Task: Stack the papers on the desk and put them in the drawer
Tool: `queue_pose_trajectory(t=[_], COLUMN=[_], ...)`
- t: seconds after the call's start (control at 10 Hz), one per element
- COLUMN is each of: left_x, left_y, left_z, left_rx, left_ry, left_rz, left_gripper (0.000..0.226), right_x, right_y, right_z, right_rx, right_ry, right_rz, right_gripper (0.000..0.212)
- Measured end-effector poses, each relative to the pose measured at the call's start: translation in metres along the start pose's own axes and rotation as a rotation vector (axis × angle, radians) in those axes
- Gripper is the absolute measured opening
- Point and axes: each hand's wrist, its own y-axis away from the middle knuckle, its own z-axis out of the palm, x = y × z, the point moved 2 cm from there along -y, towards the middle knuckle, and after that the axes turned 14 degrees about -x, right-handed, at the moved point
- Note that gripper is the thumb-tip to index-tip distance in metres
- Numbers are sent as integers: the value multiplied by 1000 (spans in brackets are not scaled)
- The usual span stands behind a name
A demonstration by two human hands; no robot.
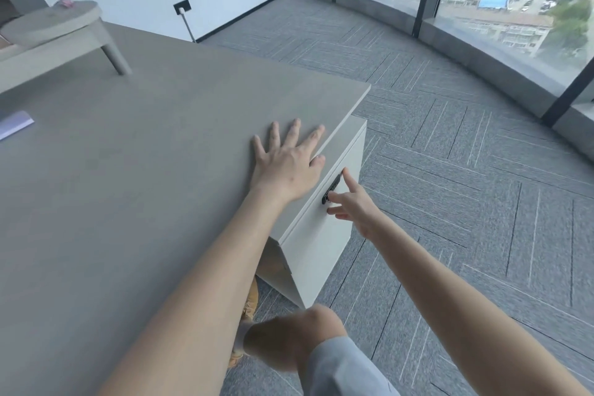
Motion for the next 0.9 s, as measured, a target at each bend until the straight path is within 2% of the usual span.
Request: queue_pose_trajectory(t=[0.4, 0.5, 0.6, 0.7, 0.8, 0.9], left_x=[2, 0, -3, -3, -2, -4], left_y=[2, 5, 13, 25, 52, 84], left_z=[-2, -5, -8, -12, -14, -13], left_rx=[-8, 12, 62, 74, 57, 79], left_ry=[17, 96, 229, 405, 653, 876], left_rz=[-12, 1, 30, 51, 100, 124], left_gripper=[63, 65, 59, 49, 40, 34], right_x=[-6, -11, -17, -33, -46, -58], right_y=[-2, 1, 2, 13, 29, 51], right_z=[3, 5, 3, 0, 1, 6], right_rx=[-25, -22, 43, 177, 290, 325], right_ry=[51, 59, 179, 398, 394, 389], right_rz=[49, 90, 118, 65, -139, -295], right_gripper=[83, 85, 83, 45, 38, 39])
